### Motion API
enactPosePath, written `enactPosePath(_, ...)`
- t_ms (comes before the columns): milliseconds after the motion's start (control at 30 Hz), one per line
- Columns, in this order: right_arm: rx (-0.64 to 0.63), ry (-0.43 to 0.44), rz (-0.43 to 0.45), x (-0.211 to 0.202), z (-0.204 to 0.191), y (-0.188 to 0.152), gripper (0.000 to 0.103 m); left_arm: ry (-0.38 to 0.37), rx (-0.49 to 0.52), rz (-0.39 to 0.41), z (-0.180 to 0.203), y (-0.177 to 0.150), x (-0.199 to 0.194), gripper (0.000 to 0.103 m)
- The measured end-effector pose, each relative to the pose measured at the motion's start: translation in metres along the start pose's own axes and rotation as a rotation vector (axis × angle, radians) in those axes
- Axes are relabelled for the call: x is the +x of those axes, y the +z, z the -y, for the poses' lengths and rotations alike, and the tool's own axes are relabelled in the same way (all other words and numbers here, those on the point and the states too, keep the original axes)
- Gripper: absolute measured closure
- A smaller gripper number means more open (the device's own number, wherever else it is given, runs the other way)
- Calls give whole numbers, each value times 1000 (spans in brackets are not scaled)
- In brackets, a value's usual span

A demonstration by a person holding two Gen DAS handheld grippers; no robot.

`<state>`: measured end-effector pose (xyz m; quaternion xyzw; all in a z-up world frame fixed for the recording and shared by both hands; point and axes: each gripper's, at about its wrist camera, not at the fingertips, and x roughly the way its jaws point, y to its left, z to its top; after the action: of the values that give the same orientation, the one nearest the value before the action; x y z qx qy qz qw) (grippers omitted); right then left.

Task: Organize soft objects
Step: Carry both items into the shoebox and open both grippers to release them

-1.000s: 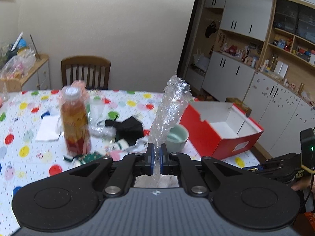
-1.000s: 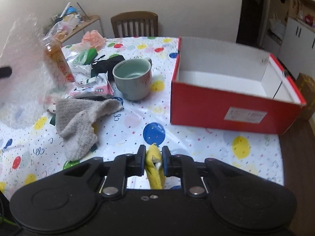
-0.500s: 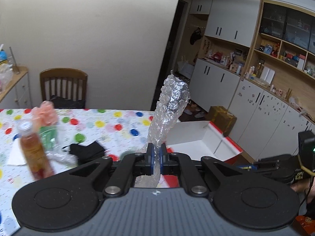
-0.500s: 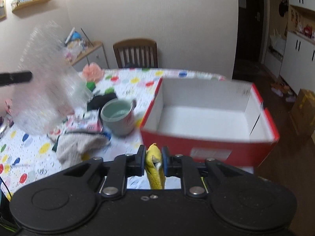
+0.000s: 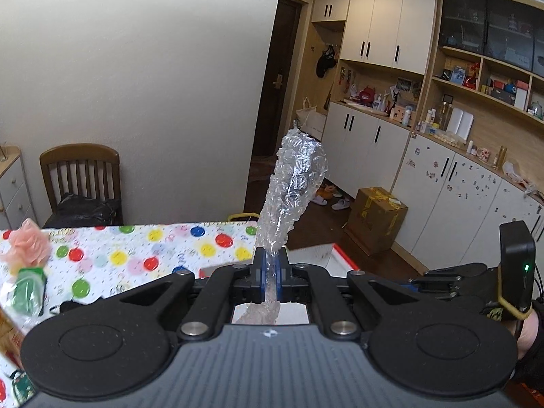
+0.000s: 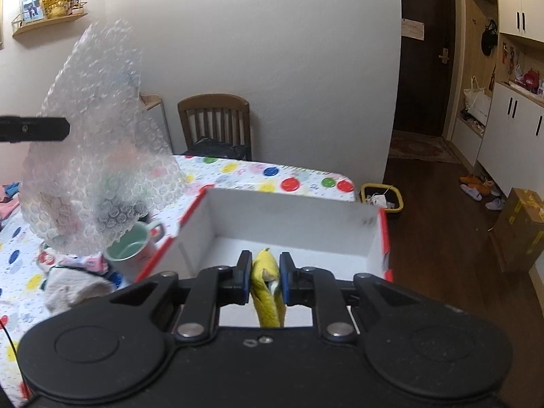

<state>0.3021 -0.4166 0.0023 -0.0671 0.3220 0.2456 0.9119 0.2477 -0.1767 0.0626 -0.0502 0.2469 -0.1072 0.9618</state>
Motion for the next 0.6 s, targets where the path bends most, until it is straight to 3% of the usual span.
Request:
enactPosePath(267, 19, -21, -21, 39, 35, 3, 87, 17, -41, -30, 23, 19, 63, 98)
enactPosePath(600, -10, -71, -69, 90, 55, -5, 87, 97, -58, -202, 35, -14, 159, 98)
